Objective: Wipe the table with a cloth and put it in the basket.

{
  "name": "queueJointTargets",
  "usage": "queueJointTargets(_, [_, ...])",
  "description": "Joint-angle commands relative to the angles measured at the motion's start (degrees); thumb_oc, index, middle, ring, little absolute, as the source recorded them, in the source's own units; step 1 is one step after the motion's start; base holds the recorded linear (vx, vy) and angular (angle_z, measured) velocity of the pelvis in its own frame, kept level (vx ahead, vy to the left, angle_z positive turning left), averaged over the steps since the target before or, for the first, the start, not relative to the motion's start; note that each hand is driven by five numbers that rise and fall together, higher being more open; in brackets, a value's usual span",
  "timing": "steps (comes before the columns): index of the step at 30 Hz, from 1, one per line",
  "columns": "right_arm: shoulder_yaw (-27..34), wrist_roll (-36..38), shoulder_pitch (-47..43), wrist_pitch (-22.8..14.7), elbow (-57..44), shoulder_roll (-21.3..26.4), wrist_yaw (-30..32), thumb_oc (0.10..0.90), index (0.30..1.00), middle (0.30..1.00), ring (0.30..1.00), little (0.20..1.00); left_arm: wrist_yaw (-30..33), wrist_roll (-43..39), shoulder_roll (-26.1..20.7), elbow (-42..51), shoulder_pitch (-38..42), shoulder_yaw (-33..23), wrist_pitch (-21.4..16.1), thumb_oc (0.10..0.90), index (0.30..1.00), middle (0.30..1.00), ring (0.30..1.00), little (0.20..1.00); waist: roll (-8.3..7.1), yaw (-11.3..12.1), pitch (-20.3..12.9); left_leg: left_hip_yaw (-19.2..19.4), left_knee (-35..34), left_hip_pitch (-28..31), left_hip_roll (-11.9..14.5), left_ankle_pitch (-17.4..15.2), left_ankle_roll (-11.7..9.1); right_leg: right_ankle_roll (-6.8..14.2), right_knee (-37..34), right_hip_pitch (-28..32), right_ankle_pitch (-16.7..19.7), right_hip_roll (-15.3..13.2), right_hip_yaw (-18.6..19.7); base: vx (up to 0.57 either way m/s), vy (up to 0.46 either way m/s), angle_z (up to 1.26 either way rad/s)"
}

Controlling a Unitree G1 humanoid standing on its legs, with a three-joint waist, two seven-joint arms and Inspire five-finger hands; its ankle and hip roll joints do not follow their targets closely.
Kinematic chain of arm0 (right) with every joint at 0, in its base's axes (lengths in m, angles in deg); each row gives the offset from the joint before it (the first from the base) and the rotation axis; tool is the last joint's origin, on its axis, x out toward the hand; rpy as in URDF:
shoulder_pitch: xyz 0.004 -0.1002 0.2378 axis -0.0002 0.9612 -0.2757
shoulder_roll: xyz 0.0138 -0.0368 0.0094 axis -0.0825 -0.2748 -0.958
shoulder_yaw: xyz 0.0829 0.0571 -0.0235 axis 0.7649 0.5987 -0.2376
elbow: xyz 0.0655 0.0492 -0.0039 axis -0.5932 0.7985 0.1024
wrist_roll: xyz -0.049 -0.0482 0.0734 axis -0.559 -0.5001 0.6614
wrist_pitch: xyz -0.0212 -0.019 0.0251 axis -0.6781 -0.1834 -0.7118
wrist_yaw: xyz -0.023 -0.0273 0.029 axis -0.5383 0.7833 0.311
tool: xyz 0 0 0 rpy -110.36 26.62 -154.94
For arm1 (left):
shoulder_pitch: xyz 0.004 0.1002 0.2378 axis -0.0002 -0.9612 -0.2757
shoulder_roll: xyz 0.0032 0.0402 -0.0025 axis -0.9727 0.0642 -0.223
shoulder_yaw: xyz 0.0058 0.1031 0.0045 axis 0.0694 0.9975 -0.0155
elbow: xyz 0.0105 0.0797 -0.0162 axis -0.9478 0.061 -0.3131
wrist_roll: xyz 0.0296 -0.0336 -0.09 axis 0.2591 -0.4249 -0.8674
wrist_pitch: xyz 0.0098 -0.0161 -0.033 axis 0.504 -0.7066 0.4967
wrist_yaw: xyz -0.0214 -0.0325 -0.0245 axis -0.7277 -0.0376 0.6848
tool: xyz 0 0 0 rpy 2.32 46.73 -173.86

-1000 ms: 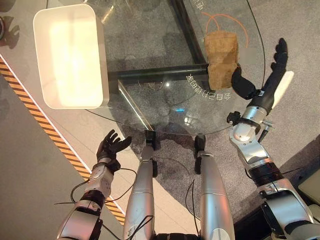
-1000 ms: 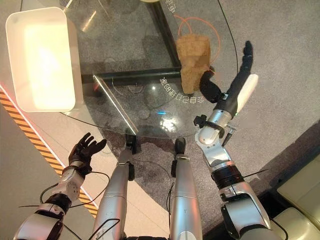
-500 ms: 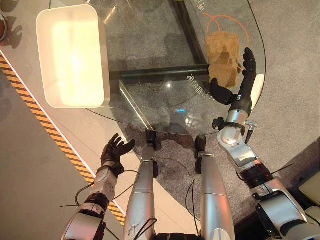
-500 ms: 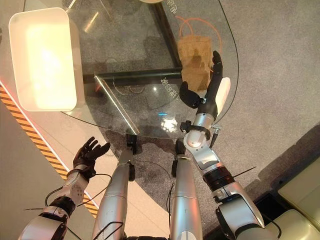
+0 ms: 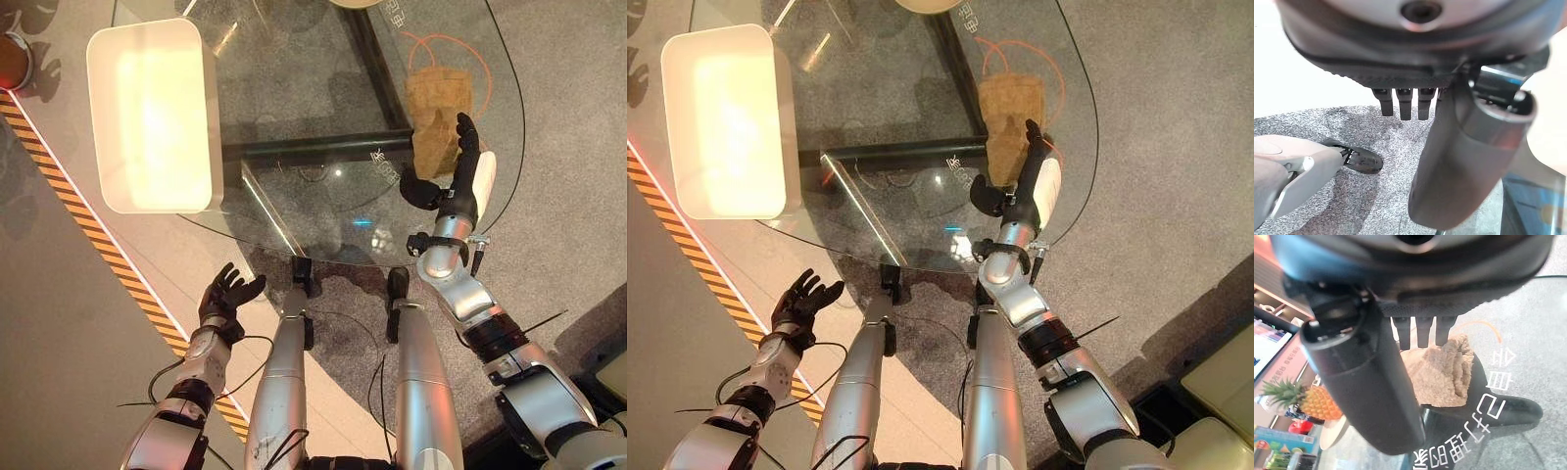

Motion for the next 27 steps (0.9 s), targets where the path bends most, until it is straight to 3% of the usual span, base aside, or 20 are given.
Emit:
queueJointTargets(1, [0.1, -1.3, -4.7, -0.4, -1.9, 1.9, 3.9, 0.800, 0.900, 0.900, 0.900, 0.900, -0.9, 0.5, 0.4, -2.4, -1.3, -0.4, -3.3, 0.800, 0.900, 0.900, 0.900, 0.900, 1.05, -0.4, -1.1, 3.9, 5.2, 1.2, -6.0, -7.8, 5.0, -2.0, -11.7, 3.4, 5.3, 2.2, -4.7, 0.00, 0.000, 0.00])
queueJointTargets(12, [0.9, -4.1, -9.5, 3.3, 6.4, 3.4, 11.5, 0.800, 0.900, 0.900, 0.900, 0.900, -0.9, 0.1, 0.6, -3.3, -0.4, 0.8, -3.3, 0.800, 0.900, 0.900, 0.900, 0.900, 1.75, 0.4, -1.1, 3.7, 5.9, 0.6, -6.1, -8.1, 5.4, -1.7, -10.7, 2.5, 5.3, 2.3, -4.8, 0.00, 0.000, 0.00])
queueJointTargets(27, [-1.1, -1.3, -11.5, 1.2, 9.9, 2.5, 6.0, 0.800, 0.900, 0.900, 0.900, 0.900, -0.4, 0.6, 0.7, -2.6, 0.4, 1.7, -2.7, 0.800, 0.900, 0.900, 0.900, 0.900, 2.10, 1.0, -1.1, 3.3, 6.3, -0.4, -6.4, -8.0, 5.4, -1.7, -10.2, 1.3, 5.3, 2.3, -5.1, 0.00, 0.000, 0.00])
